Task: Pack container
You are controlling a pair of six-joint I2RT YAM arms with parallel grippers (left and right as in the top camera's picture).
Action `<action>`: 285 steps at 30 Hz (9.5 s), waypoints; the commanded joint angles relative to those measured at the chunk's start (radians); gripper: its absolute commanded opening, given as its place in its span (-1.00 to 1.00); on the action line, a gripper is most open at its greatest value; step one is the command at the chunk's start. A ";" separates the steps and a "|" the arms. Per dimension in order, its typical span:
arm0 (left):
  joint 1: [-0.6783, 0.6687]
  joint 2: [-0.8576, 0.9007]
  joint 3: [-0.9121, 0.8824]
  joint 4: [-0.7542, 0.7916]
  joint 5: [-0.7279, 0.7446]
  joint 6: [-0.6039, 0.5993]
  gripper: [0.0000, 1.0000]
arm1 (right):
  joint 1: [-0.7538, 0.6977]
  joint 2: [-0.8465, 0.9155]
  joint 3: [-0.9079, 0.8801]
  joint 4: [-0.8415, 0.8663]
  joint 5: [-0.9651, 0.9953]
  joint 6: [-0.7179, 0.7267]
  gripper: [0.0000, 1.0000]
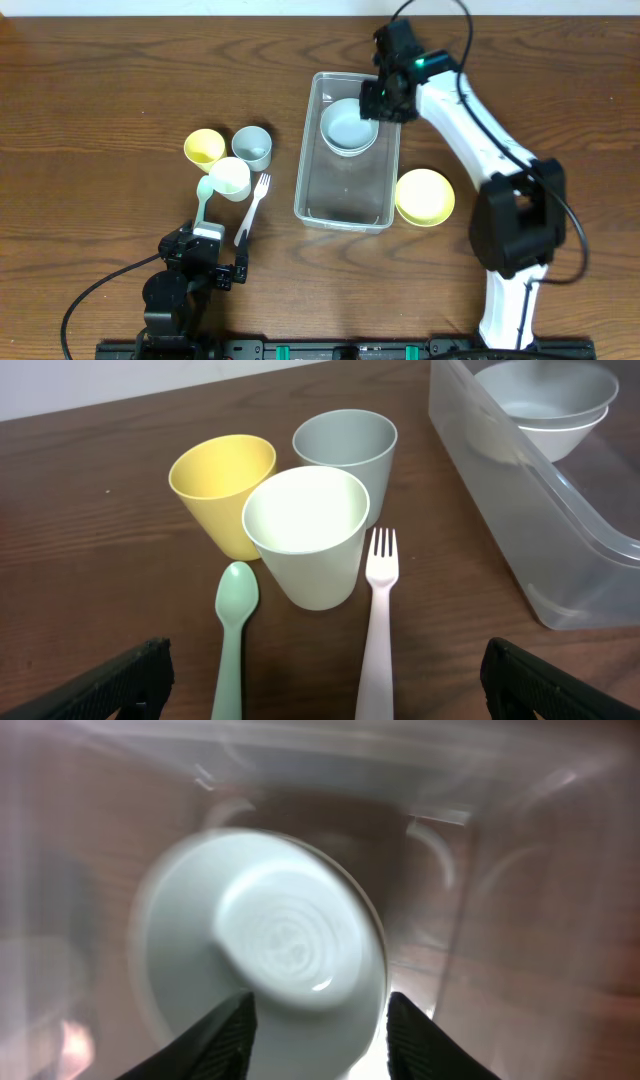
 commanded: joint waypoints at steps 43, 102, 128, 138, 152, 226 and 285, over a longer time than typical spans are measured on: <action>-0.003 -0.006 -0.018 0.000 0.014 -0.005 0.96 | -0.286 -0.391 -0.719 0.043 0.064 -0.087 -0.98; -0.003 -0.006 -0.018 0.000 0.014 -0.005 0.96 | -0.605 -0.490 0.026 -0.399 0.047 -0.107 0.62; -0.003 0.219 0.322 0.022 -0.160 -0.182 0.96 | -0.834 -0.489 0.000 -0.431 0.046 -0.109 0.98; 0.006 0.878 0.852 -0.298 -0.254 -0.204 0.96 | -0.834 -0.489 0.001 -0.431 0.046 -0.109 0.99; 0.071 1.483 1.191 -0.726 0.029 -0.212 0.96 | -0.834 -0.489 0.000 -0.431 0.046 -0.109 0.98; -0.397 1.486 1.226 -0.366 0.005 -0.216 -0.88 | -0.834 -0.489 0.001 -0.431 0.046 -0.109 0.99; 0.059 1.765 1.504 -0.719 -0.161 -0.334 0.53 | -0.834 -0.489 0.001 -0.431 0.046 -0.109 0.99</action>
